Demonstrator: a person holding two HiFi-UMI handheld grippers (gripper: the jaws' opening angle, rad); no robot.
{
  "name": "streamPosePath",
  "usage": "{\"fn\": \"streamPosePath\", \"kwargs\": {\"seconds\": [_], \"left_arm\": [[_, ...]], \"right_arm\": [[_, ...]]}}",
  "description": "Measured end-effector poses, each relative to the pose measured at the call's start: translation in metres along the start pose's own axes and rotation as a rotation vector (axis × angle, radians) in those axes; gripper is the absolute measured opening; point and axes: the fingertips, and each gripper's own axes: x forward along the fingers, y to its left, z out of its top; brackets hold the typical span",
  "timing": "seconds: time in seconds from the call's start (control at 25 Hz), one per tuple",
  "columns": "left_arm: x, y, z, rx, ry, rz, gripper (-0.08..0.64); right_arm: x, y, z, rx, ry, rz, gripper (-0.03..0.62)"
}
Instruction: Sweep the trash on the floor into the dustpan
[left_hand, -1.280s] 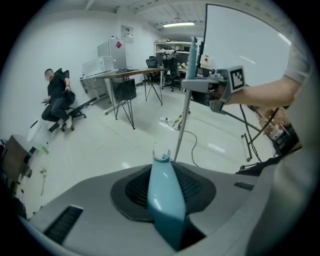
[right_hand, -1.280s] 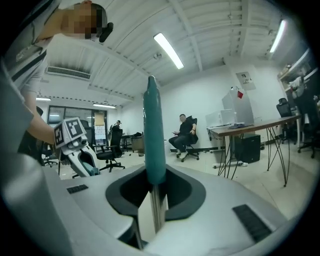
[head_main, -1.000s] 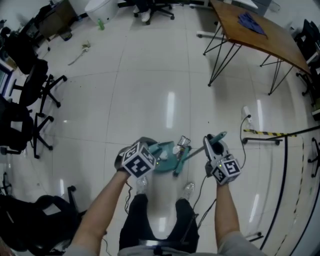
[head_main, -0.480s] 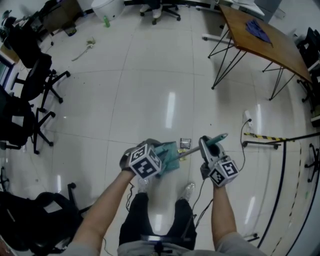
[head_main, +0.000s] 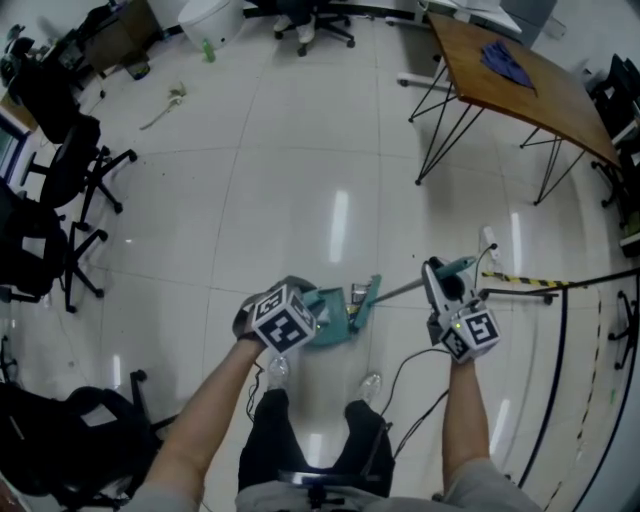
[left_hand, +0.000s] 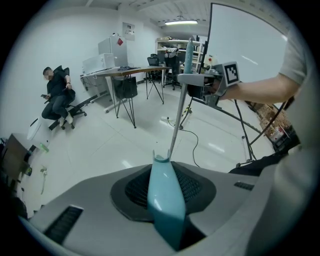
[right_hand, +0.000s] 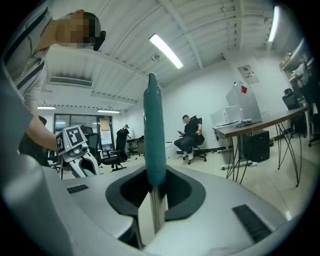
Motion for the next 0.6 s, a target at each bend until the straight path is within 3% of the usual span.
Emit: {"fn": "streamPosePath", "kwargs": {"seconds": [0.24, 0.6], "left_arm": [[0.012, 0.002, 0.012, -0.023, 0.0, 0.023, 0.106], [0.01, -0.003, 0.011, -0.042, 0.002, 0.033, 0.106]], "right_arm": [[0.016, -0.019, -0.046, -0.072, 0.075, 0.095, 0.064], [0.013, 0.015, -0.081, 0.243, 0.053, 0.109, 0.074]]}}
